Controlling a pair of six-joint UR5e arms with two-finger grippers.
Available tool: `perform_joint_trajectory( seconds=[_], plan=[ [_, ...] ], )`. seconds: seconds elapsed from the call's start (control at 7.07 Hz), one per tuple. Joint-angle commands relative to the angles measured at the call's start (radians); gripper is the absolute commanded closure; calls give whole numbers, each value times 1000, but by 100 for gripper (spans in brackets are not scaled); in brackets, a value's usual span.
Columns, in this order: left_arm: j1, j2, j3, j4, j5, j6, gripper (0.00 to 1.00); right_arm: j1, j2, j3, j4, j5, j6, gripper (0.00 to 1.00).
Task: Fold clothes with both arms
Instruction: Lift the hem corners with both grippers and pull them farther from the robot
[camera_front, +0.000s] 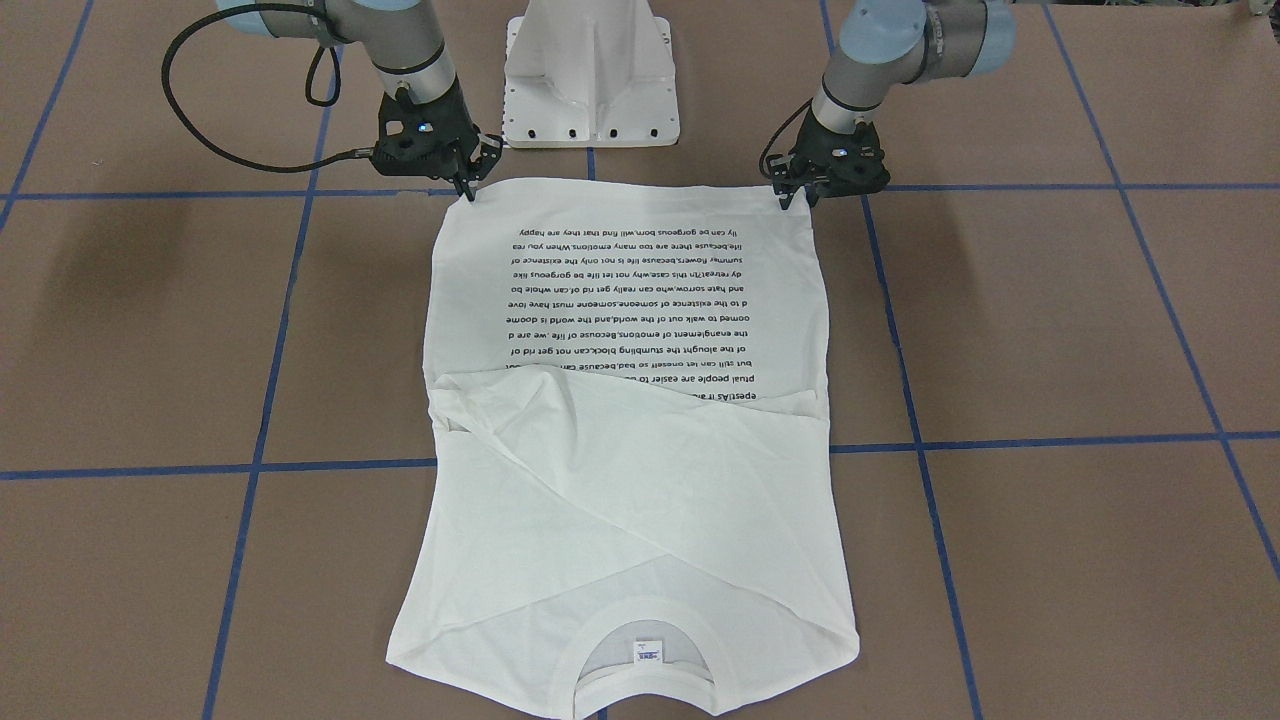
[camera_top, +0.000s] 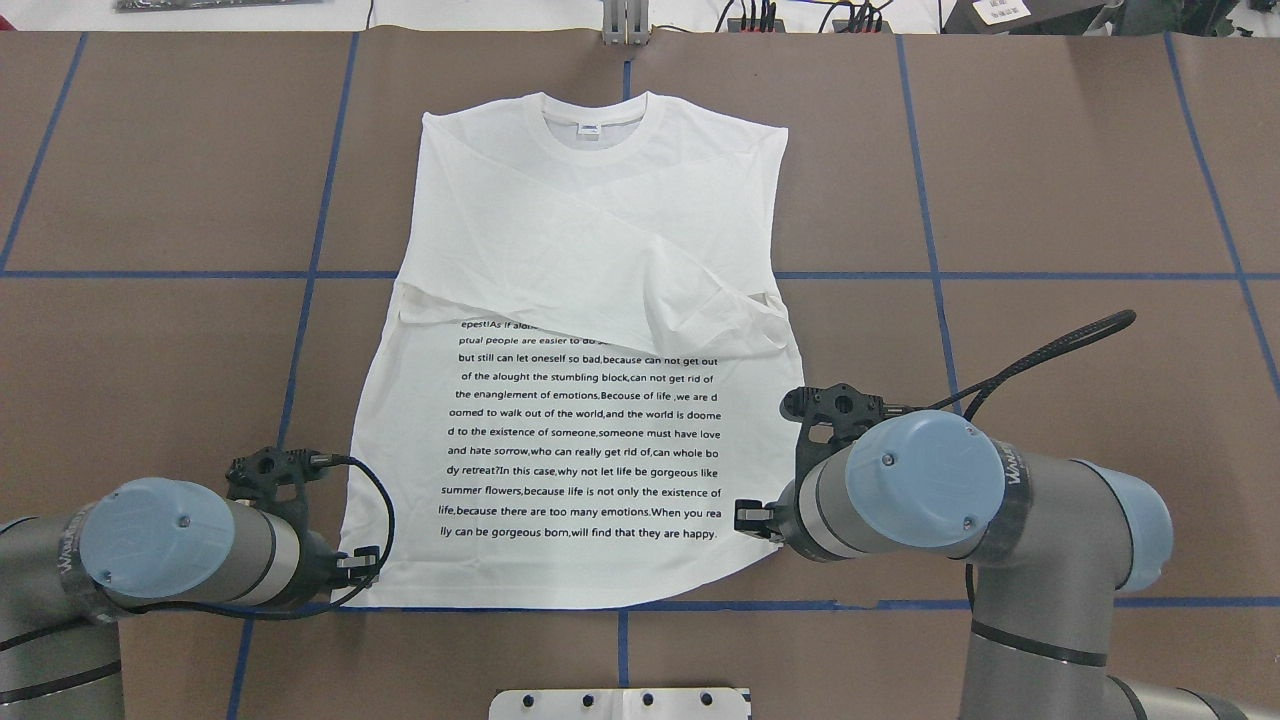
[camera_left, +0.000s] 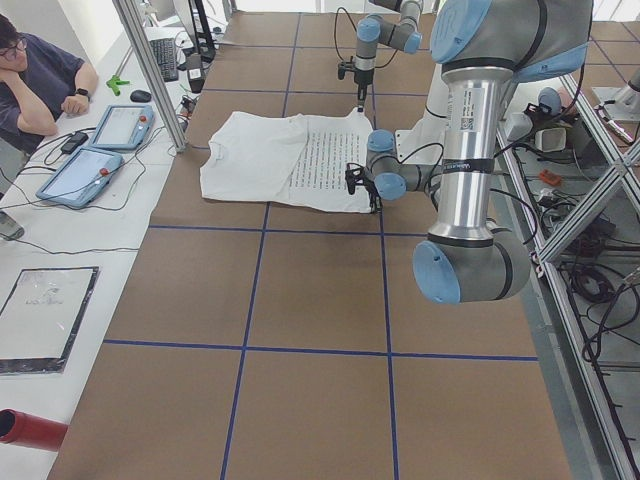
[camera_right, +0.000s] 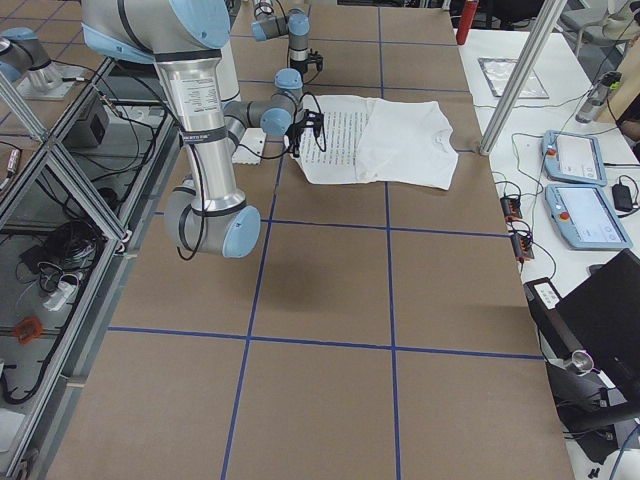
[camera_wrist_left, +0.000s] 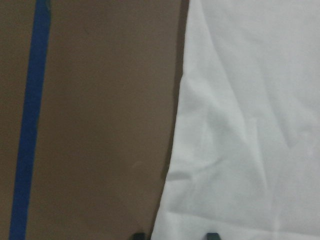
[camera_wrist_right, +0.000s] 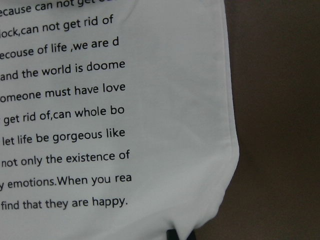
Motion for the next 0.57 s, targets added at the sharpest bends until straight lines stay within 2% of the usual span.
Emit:
perform_joint_trajectory(
  seconds=[0.0,0.14,0.42],
  plan=[
    [0,-3,-19,3,-6,-1,89,5,-2,2,-1,1,0,100],
    [-2,0,-44,8,-8,-1,100,10,0,2,-1,4,0,100],
    [-5,5,-143,70,-37,-1,100,77,-8,32,-1,81,-2,100]
  ],
)
